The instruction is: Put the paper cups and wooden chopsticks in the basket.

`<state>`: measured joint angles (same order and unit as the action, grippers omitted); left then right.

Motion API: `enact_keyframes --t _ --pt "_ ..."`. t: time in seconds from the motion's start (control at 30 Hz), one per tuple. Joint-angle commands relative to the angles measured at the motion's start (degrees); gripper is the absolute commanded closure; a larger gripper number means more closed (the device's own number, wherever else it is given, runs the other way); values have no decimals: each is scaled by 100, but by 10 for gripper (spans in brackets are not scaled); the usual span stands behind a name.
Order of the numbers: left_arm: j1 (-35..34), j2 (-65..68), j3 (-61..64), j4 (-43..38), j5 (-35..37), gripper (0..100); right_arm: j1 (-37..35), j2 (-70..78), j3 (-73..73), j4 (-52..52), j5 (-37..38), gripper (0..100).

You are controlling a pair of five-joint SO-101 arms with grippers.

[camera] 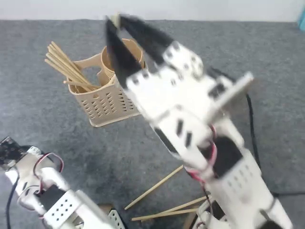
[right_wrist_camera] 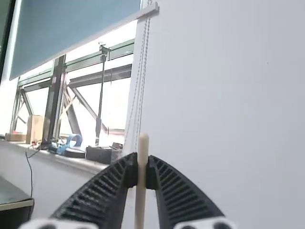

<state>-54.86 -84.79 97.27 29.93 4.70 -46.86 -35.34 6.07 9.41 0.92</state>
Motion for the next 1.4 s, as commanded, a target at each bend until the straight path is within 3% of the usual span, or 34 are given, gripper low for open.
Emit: enact_keyframes --t 0.0,0.3,0.6,0.77,0.97,1.1,1.37 --pt "44 26 -31 35 -18 963 -13 1376 -1662 -154 -185 992" --pt "44 26 -31 35 -18 963 -57 4101 -4316 -40 -185 992" --pt "53 26 -31 26 -18 963 -31 5042 -4466 523 -193 991" --pt "53 26 -31 26 -18 963 -40 5358 -4466 549 -185 854" --pt "53 26 -31 26 -18 963 -57 5182 -4492 699 -167 905" --pt "53 26 -31 26 -18 963 -268 4382 -4492 1956 -185 906" --pt "53 26 -31 35 -18 963 -664 3029 -4475 6088 -202 907"
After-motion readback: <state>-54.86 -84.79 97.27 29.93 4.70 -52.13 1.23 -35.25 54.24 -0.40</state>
